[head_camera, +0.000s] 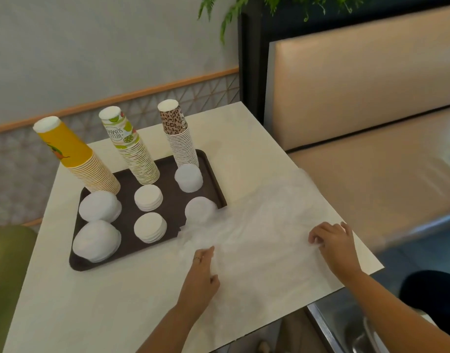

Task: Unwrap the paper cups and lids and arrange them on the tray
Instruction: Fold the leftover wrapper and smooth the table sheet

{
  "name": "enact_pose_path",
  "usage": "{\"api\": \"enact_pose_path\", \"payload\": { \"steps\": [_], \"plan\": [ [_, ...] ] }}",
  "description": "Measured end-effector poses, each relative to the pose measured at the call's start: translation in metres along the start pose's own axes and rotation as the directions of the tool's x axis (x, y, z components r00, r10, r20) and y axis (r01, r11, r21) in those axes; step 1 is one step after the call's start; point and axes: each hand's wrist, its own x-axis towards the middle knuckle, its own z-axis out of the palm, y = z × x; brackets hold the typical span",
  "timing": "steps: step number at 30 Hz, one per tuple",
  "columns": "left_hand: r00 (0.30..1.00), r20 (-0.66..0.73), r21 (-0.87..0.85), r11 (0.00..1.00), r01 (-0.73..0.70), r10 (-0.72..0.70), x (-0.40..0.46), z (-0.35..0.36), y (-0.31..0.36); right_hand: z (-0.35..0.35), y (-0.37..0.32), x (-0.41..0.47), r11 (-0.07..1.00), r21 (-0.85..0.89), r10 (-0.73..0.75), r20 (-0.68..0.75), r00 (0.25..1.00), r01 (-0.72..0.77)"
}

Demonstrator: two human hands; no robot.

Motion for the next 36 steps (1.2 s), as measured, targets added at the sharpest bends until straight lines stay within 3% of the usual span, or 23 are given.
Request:
{"api": "enact_pose_path", "payload": {
  "steps": [9,14,17,19,22,24,29,33,36],
  "plan": [
    [0.985,0.161,0.262,0.965,0.021,-0.066,0.014,-0.008,0.005,-0.005,-0.003,-0.016,0.997,-0.009,0.081,0.107,0.991,-0.081],
    [0.915,0.385,0.607,0.78,-0.153,-0.12,0.026,-0.026,0.02,-0.013,-0.01,-0.031,0.98,-0.055,0.195,0.141,0.971,-0.189],
    [0.942,0.333,0.614,0.747,-0.253,0.045,0.039,-0.043,0.05,-0.021,-0.03,-0.036,0.961,-0.025,0.276,0.009,0.961,-0.275],
    [0.949,0.234,0.528,0.792,-0.307,0.211,0.053,-0.051,0.07,-0.03,-0.05,-0.042,0.892,0.168,0.433,-0.057,0.9,-0.419],
    [0.931,0.138,0.359,0.86,-0.364,0.337,0.08,-0.053,0.091,-0.032,-0.081,-0.058,0.699,0.428,0.638,-0.014,0.77,-0.572],
    [0.936,0.185,0.373,0.859,-0.35,0.301,0.1,-0.046,0.098,-0.032,-0.103,-0.067,0.578,0.49,0.735,0.034,0.677,-0.652],
    [0.948,0.311,0.558,0.797,-0.232,0.058,0.139,-0.021,0.103,-0.034,-0.147,-0.069,0.321,0.459,0.766,0.388,0.512,-0.828],
    [0.927,0.362,0.596,0.789,-0.152,-0.096,0.145,-0.007,0.099,-0.032,-0.159,-0.069,0.225,0.481,0.785,0.426,0.45,-0.848],
    [0.953,0.291,0.61,0.783,-0.12,-0.081,0.149,0.0,0.098,-0.029,-0.164,-0.071,0.162,0.51,0.817,0.411,0.404,-0.845]
  ]
}}
